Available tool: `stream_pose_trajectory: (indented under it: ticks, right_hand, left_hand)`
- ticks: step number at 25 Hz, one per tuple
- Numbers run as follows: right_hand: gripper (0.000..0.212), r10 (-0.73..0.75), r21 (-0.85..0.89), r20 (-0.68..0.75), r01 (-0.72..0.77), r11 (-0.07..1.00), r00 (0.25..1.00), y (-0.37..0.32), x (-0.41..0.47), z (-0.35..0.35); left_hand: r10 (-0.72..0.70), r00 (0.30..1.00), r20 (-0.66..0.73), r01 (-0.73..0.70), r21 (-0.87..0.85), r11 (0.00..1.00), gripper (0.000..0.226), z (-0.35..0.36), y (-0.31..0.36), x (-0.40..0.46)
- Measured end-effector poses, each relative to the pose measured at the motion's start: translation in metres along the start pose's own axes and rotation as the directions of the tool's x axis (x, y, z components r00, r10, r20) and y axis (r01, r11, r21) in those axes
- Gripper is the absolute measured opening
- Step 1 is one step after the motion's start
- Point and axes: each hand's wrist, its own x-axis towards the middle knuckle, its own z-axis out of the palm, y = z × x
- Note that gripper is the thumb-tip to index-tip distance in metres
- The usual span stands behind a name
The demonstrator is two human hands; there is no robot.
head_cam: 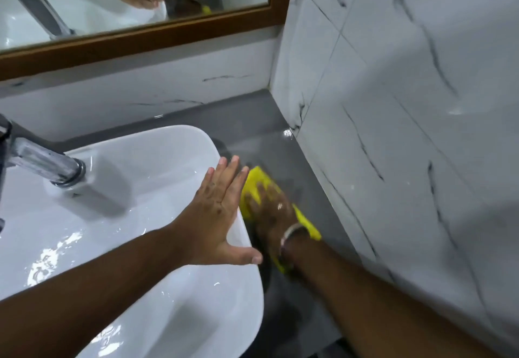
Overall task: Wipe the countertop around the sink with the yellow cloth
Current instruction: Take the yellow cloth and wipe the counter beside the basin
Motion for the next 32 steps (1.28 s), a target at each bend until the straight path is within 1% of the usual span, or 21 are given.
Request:
stream_pose_trajectory:
  ticks: [2,4,6,8,10,11,12,14,16,17,18,19,21,22,23,24,25,26,27,30,32]
  right_hand:
    - [0.083,-0.223,0.005,0.005,0.223,0.975,0.975,-0.018,-0.087,0.015]
    - [0.072,-0.245,-0.041,0.007,0.245,0.969,0.969,-0.004,-0.135,0.008]
    - [0.061,-0.131,-0.066,-0.004,0.13,0.989,0.991,0.027,-0.103,-0.002]
    - [0.062,0.045,-0.089,-0.084,-0.052,0.995,0.995,0.055,-0.032,-0.014]
    - [0.067,0.219,0.004,-0.056,-0.219,0.976,0.974,0.065,0.022,-0.025]
    - [0.067,0.264,0.028,-0.07,-0.263,0.964,0.962,0.063,0.033,-0.023]
    - [0.066,0.255,0.027,-0.086,-0.254,0.967,0.963,0.054,0.028,-0.017]
    - [0.065,0.078,0.004,-0.134,-0.078,0.997,0.988,0.025,-0.031,0.005]
    - [0.076,-0.163,-0.02,-0.068,0.162,0.987,0.984,-0.011,-0.122,0.024]
    - [0.082,-0.242,-0.041,-0.036,0.241,0.97,0.97,-0.016,-0.156,0.028]
    - [0.082,-0.269,-0.033,-0.001,0.269,0.963,0.963,-0.011,-0.172,0.025]
    - [0.077,-0.275,-0.02,-0.017,0.275,0.961,0.961,0.004,-0.165,0.023]
    - [0.065,-0.175,-0.095,-0.134,0.163,0.982,0.975,0.033,-0.11,0.01]
    - [0.063,-0.044,-0.113,-0.169,0.024,0.993,0.985,0.048,-0.071,-0.001]
    - [0.063,0.097,-0.085,-0.154,-0.111,0.99,0.983,0.059,-0.034,-0.009]
    - [0.063,0.219,-0.024,-0.089,-0.221,0.975,0.972,0.061,-0.008,-0.016]
    - [0.065,0.269,-0.01,-0.091,-0.271,0.962,0.959,0.054,0.004,-0.013]
    - [0.068,0.242,-0.037,-0.149,-0.25,0.967,0.959,0.044,0.001,-0.001]
    - [0.071,0.161,-0.055,-0.15,-0.171,0.984,0.975,0.029,-0.019,0.009]
    - [0.071,-0.148,-0.045,-0.05,0.146,0.988,0.988,-0.017,-0.13,0.029]
    - [0.069,-0.195,-0.045,-0.029,0.193,0.98,0.98,-0.007,-0.16,0.026]
  left_hand:
    - [-0.001,1.0,0.007,0.001,-0.001,1.0,0.133,-0.002,-0.001,-0.002]
    - [0.005,1.0,0.008,-0.005,-0.012,1.0,0.132,-0.003,0.0,-0.002]
    - [0.01,1.0,0.003,-0.01,-0.019,1.0,0.132,-0.003,-0.001,-0.001]
    - [-0.003,1.0,-0.013,0.002,-0.017,1.0,0.132,0.002,-0.003,0.0]
    - [-0.007,1.0,-0.004,0.007,-0.007,1.0,0.132,0.002,-0.003,0.0]
    - [-0.005,1.0,-0.005,0.005,0.004,1.0,0.132,0.002,-0.002,0.001]
    - [-0.01,1.0,-0.008,0.01,0.007,1.0,0.132,0.003,-0.002,0.0]
    - [-0.014,1.0,0.011,0.014,0.002,1.0,0.131,-0.001,0.0,-0.002]
    - [-0.023,0.999,0.032,0.023,0.004,1.0,0.13,-0.005,0.002,-0.004]
    - [-0.023,0.999,0.037,0.023,0.006,1.0,0.131,-0.006,0.003,-0.004]
    - [-0.023,0.999,0.042,0.023,0.005,1.0,0.131,-0.007,0.003,-0.003]
    - [-0.025,0.999,0.045,0.025,0.004,1.0,0.131,-0.007,0.003,-0.003]
    - [-0.027,0.999,0.041,0.027,-0.001,1.0,0.131,-0.006,0.001,-0.002]
    - [-0.023,0.999,0.03,0.023,0.002,1.0,0.13,-0.004,0.001,-0.001]
    - [-0.02,1.0,0.016,0.02,0.003,1.0,0.129,-0.002,-0.001,-0.001]
    - [-0.017,1.0,0.005,0.017,-0.001,1.0,0.127,0.0,-0.002,-0.001]
    - [-0.015,1.0,-0.003,0.015,-0.007,1.0,0.126,0.001,-0.003,-0.001]
    - [-0.014,1.0,-0.007,0.014,-0.011,1.0,0.125,0.001,-0.003,-0.001]
    - [-0.015,1.0,-0.004,0.015,-0.009,1.0,0.124,0.0,-0.002,-0.001]
    - [-0.023,0.999,0.034,0.023,0.026,0.999,0.124,-0.006,0.0,-0.002]
    - [-0.023,0.998,0.057,0.018,0.073,0.997,0.125,-0.009,0.002,-0.002]
